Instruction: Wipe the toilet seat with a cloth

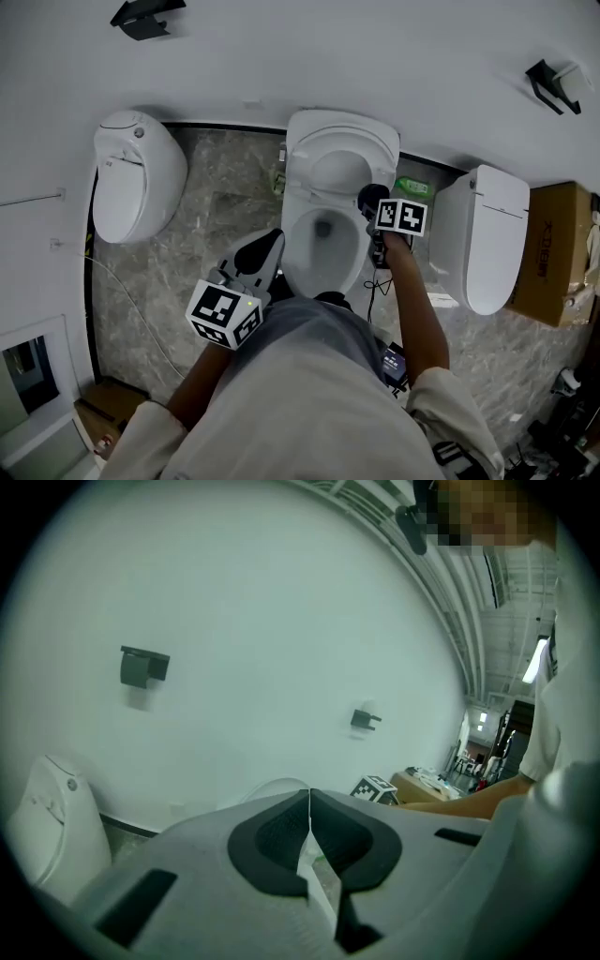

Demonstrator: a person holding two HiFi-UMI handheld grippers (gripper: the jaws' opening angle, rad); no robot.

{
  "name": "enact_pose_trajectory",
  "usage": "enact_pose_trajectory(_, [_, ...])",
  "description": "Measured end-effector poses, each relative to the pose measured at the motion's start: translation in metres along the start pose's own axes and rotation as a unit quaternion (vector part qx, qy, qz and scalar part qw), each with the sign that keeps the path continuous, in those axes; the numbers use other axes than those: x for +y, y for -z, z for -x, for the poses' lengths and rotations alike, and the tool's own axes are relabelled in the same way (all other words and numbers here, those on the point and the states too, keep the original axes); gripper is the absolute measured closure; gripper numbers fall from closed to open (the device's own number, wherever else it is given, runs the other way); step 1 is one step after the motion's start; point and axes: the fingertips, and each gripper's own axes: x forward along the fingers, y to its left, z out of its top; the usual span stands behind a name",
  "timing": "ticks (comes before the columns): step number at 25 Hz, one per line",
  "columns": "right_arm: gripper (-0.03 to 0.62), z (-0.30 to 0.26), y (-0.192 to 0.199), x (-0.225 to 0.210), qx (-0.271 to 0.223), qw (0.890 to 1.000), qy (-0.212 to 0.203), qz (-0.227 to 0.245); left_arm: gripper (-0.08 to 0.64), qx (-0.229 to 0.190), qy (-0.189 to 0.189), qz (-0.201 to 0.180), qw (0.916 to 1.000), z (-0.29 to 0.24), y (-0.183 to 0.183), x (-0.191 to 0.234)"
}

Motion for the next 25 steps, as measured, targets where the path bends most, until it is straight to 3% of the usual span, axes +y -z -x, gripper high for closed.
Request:
enact_pose_trajectory(7, [0.526, -0.034, -0.015, -0.033, 0.034, 0.998, 0.048, -0.015, 0.549, -0.026, -0.021, 0.058, 0.9978, 0.013, -0.015, 0.052])
enact_pose_trajectory(12, [0.526, -0.049, -0.028, -0.046, 0.039, 0.996, 0.073, -0.016, 0.549, -0.001, -0.028, 0.054, 0.9981, 0.016, -0.007, 0.066])
enact_pose_trajectory(20, [0.526, -0.057, -0.052, -0.057, 0.040, 0.995, 0.082, -0.034, 0.549, 0.021, 0.022, 0.039, 0.9988, 0.013, 0.004, 0.062])
enact_pose_trajectory(25, [0.525, -0.055, -0.058, -0.056, 0.050, 0.995, 0.082, -0.019, 0.549, 0.041, 0.020, 0.014, 0.9989, 0.006, 0.011, 0.063])
